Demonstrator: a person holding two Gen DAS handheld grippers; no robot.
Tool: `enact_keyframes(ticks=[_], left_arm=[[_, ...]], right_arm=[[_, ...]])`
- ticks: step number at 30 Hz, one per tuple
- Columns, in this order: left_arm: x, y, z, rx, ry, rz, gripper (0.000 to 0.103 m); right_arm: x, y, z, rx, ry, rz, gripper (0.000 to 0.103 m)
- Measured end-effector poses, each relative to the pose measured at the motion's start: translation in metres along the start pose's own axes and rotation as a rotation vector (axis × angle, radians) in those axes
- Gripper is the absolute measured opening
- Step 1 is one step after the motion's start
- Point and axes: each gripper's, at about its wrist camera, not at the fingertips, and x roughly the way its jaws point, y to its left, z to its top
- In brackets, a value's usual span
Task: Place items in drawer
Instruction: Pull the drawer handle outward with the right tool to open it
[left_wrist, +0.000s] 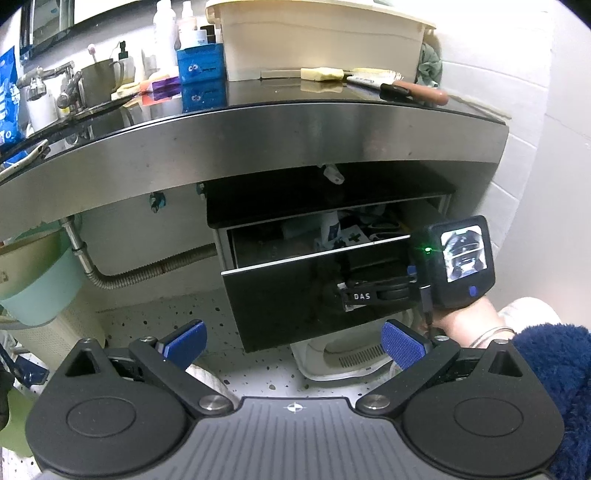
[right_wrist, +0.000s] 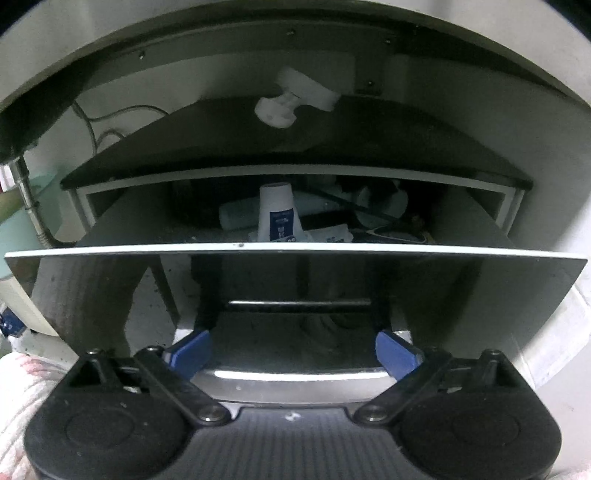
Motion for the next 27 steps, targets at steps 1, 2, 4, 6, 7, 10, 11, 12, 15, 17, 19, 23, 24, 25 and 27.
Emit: enact_keyframes(ticks=[1, 2, 4, 6, 7, 10, 11, 12, 15, 17, 19, 23, 24, 25, 27], left_arm=[[0.0001, 0.0001, 0.0, 0.0, 0.001, 0.0, 0.102], [0.0003, 0.0001, 0.0, -0.001, 0.003, -0.001, 0.102], [0.001, -0.0001, 0.0001, -0.001, 0.008, -0.003, 0.102], [0.0007, -0.0006, 0.0002, 0.0, 0.009, -0.004, 0.102], [0.0003, -0.0007, 0.0003, 0.002, 0.008, -0.004, 0.102], [-0.0016, 0.0004, 0.0007, 0.0, 0.0, 0.001, 0.102], [-0.0018, 0.0013, 0.001, -0.003, -0.002, 0.002, 0.102], [-0.0016, 0.0022, 0.0013, -0.006, -0.001, 0.002, 0.102], [-0.0009, 0.0035, 0.0016, -0.01, 0.003, 0.0, 0.102], [-0.0006, 0.0035, 0.0024, -0.01, 0.003, -0.002, 0.102], [-0.0006, 0.0031, 0.003, -0.007, 0.003, -0.005, 0.102], [0.0006, 0.0031, 0.0037, -0.004, 0.008, -0.009, 0.102], [0.0008, 0.0035, 0.0041, -0.006, 0.008, -0.01, 0.102], [0.0008, 0.0037, 0.0042, -0.007, 0.008, -0.01, 0.102], [0.0006, 0.0035, 0.004, -0.007, 0.006, -0.01, 0.102]], right_arm=[[0.0008, 0.0008, -0.0003, -0.001, 0.001, -0.001, 0.101], [0.0014, 0.0012, -0.0008, -0.001, 0.001, -0.001, 0.102], [0.0023, 0.0017, -0.0016, -0.002, 0.002, -0.001, 0.102], [0.0028, 0.0016, -0.0018, 0.001, 0.004, -0.002, 0.102], [0.003, 0.0017, -0.0018, 0.001, 0.005, -0.002, 0.102], [0.0034, 0.0019, -0.0017, 0.003, 0.008, -0.003, 0.102], [0.0035, 0.0019, -0.0018, 0.003, 0.008, -0.003, 0.102], [0.0034, 0.002, -0.002, 0.003, 0.009, -0.003, 0.102], [0.0023, 0.0021, -0.003, 0.003, 0.01, -0.003, 0.102], [0.0013, 0.0022, -0.0039, 0.003, 0.012, -0.003, 0.102], [-0.0006, 0.0022, -0.0048, 0.004, 0.016, -0.003, 0.102], [-0.0032, 0.0021, -0.0042, 0.006, 0.029, -0.003, 0.102], [-0.0039, 0.002, -0.0045, 0.006, 0.032, -0.002, 0.102], [-0.0046, 0.0019, -0.0049, 0.006, 0.034, -0.002, 0.102], [-0.0048, 0.0019, -0.0053, 0.006, 0.037, -0.001, 0.102]])
